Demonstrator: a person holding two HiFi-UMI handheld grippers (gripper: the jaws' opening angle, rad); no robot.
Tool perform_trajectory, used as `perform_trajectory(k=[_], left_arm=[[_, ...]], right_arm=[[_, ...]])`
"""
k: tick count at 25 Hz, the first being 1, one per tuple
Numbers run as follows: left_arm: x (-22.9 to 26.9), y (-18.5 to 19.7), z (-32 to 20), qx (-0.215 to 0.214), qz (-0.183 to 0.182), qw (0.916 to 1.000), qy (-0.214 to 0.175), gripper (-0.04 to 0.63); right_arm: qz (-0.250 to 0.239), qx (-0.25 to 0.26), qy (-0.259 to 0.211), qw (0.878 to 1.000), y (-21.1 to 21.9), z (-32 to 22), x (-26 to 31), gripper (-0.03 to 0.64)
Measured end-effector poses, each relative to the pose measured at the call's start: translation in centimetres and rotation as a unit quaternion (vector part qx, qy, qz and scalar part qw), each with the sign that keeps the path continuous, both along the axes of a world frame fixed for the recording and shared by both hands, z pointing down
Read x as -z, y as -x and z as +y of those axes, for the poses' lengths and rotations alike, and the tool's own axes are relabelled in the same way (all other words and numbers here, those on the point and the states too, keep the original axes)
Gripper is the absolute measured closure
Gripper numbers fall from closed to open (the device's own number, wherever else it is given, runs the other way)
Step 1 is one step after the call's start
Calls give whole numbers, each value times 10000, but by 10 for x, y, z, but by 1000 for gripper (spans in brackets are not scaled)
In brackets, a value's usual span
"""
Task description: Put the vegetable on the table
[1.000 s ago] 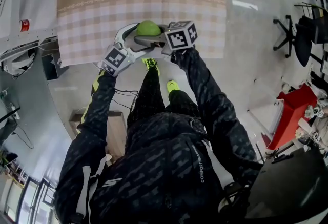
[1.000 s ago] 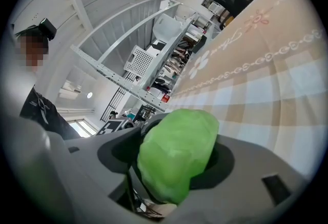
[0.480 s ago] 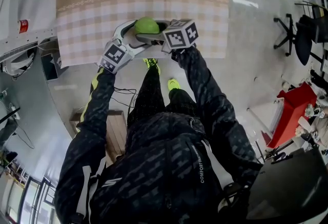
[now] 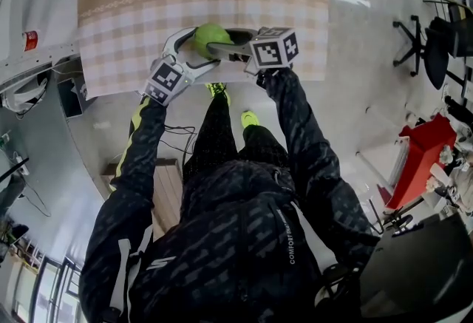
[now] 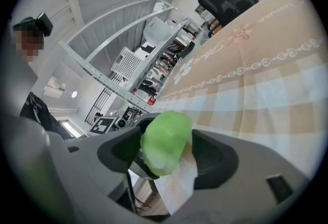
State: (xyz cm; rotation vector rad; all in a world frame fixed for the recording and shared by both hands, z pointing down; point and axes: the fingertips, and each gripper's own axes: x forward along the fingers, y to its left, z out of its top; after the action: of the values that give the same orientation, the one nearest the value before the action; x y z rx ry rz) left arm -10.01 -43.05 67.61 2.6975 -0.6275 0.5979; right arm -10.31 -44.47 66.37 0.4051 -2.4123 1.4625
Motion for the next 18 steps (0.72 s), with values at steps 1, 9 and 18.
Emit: perform_trajectory(k=[1, 9, 18], left_arm=[[0, 0, -1, 19, 5, 10000, 18, 161], [0, -3, -4, 113, -132, 9998, 132, 161], [3, -7, -5, 88, -475, 9978, -454, 156]], right_arm=[[-63, -130, 38, 9999, -5, -4, 2, 322], [-94, -266, -19, 9996, -15, -18, 9, 383], [-367, -325, 224, 9985, -20, -16, 2, 387]])
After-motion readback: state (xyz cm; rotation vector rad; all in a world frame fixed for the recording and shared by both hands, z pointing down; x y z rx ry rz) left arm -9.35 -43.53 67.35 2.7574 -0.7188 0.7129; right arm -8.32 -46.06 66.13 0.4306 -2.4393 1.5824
